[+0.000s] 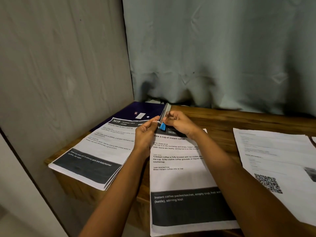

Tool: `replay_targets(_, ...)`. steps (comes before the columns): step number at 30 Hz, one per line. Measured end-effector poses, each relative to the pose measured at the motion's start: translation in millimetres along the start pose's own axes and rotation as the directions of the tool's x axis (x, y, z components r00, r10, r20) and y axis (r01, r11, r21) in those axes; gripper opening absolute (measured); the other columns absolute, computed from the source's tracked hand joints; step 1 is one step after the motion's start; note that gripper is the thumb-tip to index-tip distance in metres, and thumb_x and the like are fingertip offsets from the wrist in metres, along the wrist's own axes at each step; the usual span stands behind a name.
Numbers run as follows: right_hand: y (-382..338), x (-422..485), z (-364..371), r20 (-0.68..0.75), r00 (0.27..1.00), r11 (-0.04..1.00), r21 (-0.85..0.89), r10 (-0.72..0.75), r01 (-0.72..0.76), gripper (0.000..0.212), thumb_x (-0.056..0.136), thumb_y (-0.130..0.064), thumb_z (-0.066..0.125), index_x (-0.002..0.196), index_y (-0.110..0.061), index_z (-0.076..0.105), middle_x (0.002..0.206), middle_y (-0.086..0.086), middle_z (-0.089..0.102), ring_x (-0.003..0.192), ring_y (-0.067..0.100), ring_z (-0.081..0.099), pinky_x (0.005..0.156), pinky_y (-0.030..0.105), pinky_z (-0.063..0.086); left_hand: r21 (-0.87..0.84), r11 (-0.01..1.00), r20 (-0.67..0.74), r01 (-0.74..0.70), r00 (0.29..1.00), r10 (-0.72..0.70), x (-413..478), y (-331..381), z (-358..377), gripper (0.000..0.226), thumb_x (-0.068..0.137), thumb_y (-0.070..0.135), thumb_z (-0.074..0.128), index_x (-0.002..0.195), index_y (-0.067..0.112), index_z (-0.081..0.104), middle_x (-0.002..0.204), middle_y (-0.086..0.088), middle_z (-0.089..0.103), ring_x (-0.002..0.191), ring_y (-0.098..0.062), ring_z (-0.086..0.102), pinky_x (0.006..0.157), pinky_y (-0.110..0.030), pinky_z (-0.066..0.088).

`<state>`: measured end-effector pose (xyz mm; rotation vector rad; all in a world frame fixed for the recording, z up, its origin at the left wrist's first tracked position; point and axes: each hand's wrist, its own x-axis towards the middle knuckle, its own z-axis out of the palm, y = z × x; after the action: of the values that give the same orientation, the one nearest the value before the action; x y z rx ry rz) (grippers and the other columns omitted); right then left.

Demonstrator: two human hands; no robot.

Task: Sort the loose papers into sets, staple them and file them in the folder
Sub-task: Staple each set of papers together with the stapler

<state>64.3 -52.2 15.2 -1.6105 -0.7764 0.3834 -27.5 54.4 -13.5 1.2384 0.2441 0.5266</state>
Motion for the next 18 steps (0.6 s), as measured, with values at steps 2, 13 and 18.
replay_targets(2, 0.3, -0.1, 0.9, 0.003, 1.0, 1.0, 0.002, -0.002, 0.002, 0.022, 0.093, -0.011, 0.058, 0.112, -0.001, 0.058, 0.092, 0.003, 0.069, 0.083, 0.008, 0.065, 0.073, 0.017, 0.052, -0.014, 1.0, 0.013, 0.004, 1.0, -0.004, -1.3, 0.7, 0.5, 0.023, 0.097, 0.017, 0.051, 0.116, 0.017, 0.065, 0.111, -0.011, 0.069, 0.094, -0.024, 0.069, 0.073, -0.032, 0.059)
replay_targets(13, 7.3, -1.9, 3.6, -0.031, 1.0, 0.998, 0.058, 0.004, -0.002, 0.011, 0.093, -0.007, 0.056, 0.104, -0.005, 0.057, 0.093, 0.009, 0.069, 0.084, 0.018, 0.065, 0.076, 0.027, 0.052, 0.301, 0.943, 0.029, -0.145, 0.989, 0.142, -1.5, -6.0, -4.7, 0.022, 0.083, 0.017, 0.072, 0.102, 0.007, 0.071, 0.091, -0.011, 0.074, 0.087, -0.028, 0.071, 0.084, -0.043, 0.057)
replay_targets(18, 13.4, -1.9, 6.2, -0.083, 0.996, 1.0, 0.021, 0.019, -0.018, 0.022, 0.092, -0.007, 0.058, 0.113, -0.005, 0.06, 0.104, 0.012, 0.071, 0.099, 0.025, 0.067, 0.092, 0.04, 0.053, 0.486, 0.847, 0.01, -0.213, 0.971, 0.238, 4.9, -11.0, -4.3, 0.016, 0.083, 0.017, 0.073, 0.096, 0.009, 0.073, 0.085, -0.004, 0.075, 0.079, -0.02, 0.071, 0.075, -0.032, 0.058)
